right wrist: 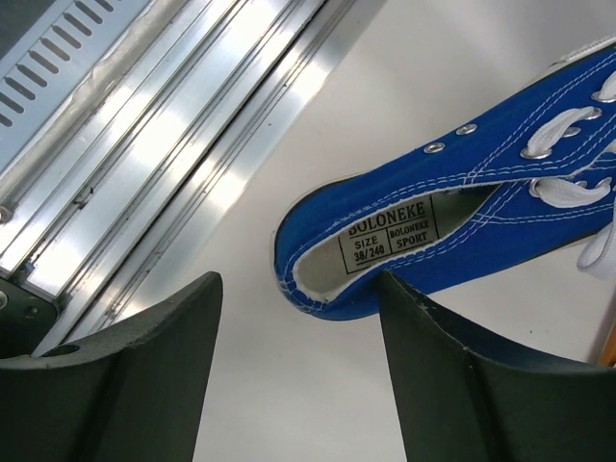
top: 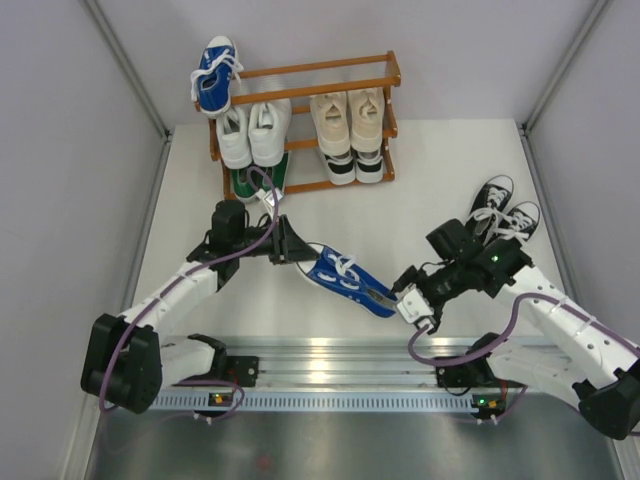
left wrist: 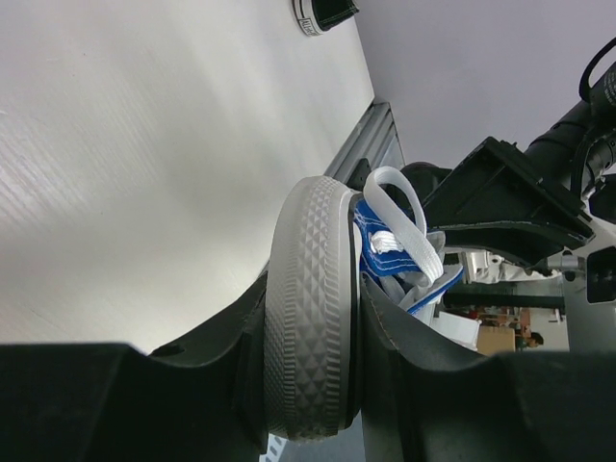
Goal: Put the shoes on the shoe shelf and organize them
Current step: Pick up the shoe at the center of the board.
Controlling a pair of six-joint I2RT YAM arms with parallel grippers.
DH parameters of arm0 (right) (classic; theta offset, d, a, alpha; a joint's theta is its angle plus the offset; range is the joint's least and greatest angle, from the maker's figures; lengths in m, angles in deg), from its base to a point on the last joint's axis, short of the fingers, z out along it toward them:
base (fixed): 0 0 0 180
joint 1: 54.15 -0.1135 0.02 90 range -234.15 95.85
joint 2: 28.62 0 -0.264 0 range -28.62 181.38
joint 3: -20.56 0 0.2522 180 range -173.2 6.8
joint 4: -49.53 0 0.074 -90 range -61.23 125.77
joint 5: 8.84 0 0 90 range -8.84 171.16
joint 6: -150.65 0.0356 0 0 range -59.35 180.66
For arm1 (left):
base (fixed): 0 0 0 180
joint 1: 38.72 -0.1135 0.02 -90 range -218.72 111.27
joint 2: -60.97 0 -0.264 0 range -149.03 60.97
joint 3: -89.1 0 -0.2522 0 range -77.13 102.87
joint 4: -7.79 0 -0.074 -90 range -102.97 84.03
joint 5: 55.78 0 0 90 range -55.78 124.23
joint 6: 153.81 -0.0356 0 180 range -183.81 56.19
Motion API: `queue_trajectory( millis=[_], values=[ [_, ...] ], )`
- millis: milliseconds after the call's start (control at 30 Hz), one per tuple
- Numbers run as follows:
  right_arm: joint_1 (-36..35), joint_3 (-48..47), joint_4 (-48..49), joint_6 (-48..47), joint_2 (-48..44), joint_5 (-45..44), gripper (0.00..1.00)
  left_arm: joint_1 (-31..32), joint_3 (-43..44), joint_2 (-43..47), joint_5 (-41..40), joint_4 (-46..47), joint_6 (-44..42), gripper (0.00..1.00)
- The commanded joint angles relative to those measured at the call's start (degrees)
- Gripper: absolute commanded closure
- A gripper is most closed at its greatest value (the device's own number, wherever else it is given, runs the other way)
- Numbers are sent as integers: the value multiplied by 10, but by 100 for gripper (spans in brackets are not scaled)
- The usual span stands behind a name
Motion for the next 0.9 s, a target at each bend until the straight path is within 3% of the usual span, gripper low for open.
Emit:
queue_trajectory(
  millis=[0,233,500,733,867],
  values=[
    [-14,-30,2,-5,-11,29,35,-3,16,5,30,69,42,100],
    [-13,-51,-21,-18,-33,40,37,-3,7,-11,38,105,73,100],
    [-12,-51,-25,-28,-43,37,33,-4,10,-16,42,106,85,100],
    [-15,-31,-14,-27,-37,-10,36,-3,22,-16,61,106,93,100],
    [-19,-33,-12,-40,-29,-21,46,-3,23,-17,64,106,99,100]
  ],
)
